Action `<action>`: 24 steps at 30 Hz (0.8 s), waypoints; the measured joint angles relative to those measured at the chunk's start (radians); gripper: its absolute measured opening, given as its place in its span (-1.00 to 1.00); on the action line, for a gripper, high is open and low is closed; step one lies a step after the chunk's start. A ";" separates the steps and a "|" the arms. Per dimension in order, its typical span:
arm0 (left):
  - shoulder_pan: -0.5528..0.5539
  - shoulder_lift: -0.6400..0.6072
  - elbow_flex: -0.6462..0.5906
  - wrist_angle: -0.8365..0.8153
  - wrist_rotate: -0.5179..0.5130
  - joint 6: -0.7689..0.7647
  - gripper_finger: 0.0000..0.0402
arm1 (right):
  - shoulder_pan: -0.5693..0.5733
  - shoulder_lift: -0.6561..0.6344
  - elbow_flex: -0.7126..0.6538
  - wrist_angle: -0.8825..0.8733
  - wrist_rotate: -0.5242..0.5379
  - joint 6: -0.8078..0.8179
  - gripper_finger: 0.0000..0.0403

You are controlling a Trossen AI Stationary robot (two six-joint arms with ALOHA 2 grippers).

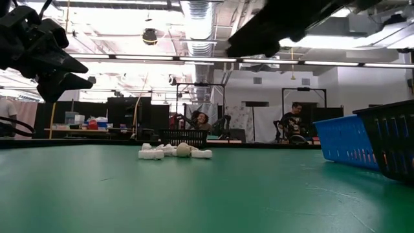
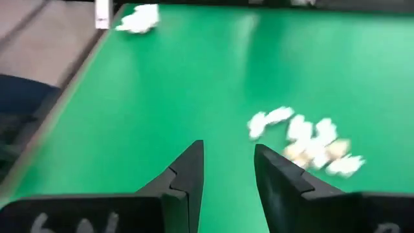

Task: Sort Halloween decoration
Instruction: Put the white skeleton toy into the bottom black bin

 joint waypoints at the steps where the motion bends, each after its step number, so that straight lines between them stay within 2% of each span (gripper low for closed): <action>1: 0.000 0.000 0.000 0.000 0.001 -0.001 -0.06 | -0.022 0.016 0.000 0.031 0.000 -0.032 -0.33; 7: 0.000 0.000 0.000 0.000 0.004 -0.004 -0.06 | -0.112 0.164 0.000 0.154 -0.015 -0.059 -0.33; 15: 0.000 0.000 0.000 -0.002 0.003 0.002 -0.06 | -0.129 0.346 -0.001 0.257 0.049 0.011 -0.33; 24: 0.000 0.000 0.000 -0.002 0.002 0.013 -0.06 | -0.144 0.434 -0.001 0.333 0.128 0.021 -0.33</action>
